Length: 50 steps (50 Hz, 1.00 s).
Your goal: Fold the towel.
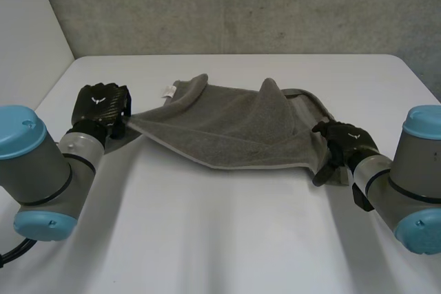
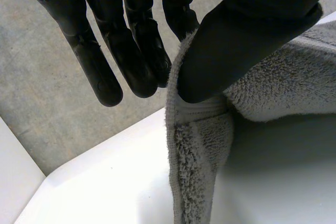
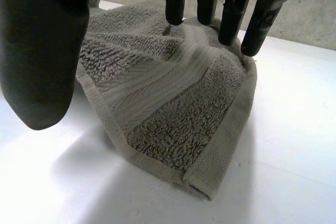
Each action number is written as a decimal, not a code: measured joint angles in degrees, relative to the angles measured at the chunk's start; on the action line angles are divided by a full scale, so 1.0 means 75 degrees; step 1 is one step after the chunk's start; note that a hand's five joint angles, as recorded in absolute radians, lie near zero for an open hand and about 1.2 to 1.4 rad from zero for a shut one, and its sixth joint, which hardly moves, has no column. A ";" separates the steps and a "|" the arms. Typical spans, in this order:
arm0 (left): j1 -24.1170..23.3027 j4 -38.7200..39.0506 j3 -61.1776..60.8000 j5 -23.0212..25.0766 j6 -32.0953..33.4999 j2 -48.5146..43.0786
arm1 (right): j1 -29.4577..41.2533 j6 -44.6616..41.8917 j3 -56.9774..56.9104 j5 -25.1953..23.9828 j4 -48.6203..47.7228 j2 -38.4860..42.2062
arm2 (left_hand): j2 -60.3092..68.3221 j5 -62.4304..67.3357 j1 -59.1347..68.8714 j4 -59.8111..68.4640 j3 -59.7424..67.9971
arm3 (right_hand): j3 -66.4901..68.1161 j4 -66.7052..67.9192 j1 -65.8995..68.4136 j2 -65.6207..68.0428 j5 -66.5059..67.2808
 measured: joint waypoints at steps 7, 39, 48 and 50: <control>0.0001 0.0012 0.0005 0.0000 0.0000 -0.0008 | 0.0087 0.0038 0.0064 0.0047 -0.0564 0.0170 | 0.0000 0.0000 0.0000 0.0000 0.0000 | 0.0000 0.0000 0.0000 0.0000 0.0000; 0.0035 0.0100 -0.0004 0.0000 0.0000 -0.0025 | 0.0897 -0.0041 -0.0091 0.1610 -0.2045 0.0838 | 0.0001 0.0000 0.0000 0.0001 0.0001 | -0.0001 0.0000 -0.0001 0.0000 0.0000; 0.0036 0.0100 -0.0006 0.0000 0.0000 -0.0025 | 0.1286 -0.0074 -0.0049 0.1456 -0.2094 0.0870 | 0.0001 -0.0001 0.0000 0.0001 0.0001 | 0.0104 0.0051 0.0220 0.0093 0.0149; 0.0037 0.0099 -0.0007 0.0000 0.0000 -0.0025 | 0.1309 -0.0086 -0.0069 0.1431 -0.2126 0.0894 | 0.0001 0.0000 0.0000 0.0000 0.0001 | 0.0576 0.0362 0.0736 0.0483 0.0720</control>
